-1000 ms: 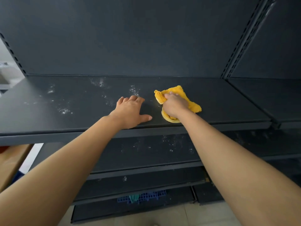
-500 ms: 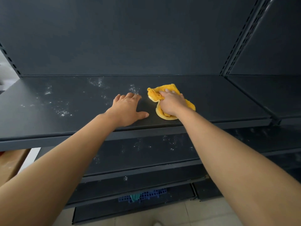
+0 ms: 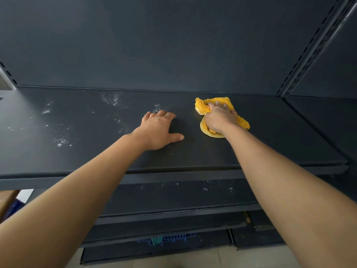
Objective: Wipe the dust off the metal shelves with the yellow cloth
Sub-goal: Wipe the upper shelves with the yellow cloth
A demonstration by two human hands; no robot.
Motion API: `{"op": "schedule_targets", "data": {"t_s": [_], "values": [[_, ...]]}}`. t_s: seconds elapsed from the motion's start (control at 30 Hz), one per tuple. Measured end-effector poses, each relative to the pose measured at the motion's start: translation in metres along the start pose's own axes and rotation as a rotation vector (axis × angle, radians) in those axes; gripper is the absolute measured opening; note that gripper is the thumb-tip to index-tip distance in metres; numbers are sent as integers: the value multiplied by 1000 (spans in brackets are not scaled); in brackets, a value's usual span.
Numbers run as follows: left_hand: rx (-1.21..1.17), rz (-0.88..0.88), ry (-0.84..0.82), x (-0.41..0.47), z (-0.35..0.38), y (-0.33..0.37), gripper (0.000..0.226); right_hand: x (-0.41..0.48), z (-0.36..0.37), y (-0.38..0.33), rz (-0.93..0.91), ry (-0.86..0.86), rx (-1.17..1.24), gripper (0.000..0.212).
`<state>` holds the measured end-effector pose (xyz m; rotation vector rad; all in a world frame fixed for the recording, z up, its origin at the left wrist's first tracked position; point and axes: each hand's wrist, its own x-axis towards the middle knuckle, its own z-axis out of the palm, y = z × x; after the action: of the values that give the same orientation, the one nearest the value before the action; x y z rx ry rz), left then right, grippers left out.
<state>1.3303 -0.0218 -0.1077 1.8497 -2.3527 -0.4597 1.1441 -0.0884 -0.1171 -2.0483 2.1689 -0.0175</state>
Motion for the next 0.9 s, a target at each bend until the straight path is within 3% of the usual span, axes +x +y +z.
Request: {"op": "schedule_targets", "data": {"t_s": [0.3,0.67,0.9], "values": [[-1,-68,70,11,-6,-11,75,40,-7,-26,-103,-32,-24,55],[39,-247,134,-43,-19,-69,72,-10,9,-151,-570,-118,139,57],[13,-168,97,-69,-20,-70,69,-42,-8,-126,-377,-118,141,59]]}}
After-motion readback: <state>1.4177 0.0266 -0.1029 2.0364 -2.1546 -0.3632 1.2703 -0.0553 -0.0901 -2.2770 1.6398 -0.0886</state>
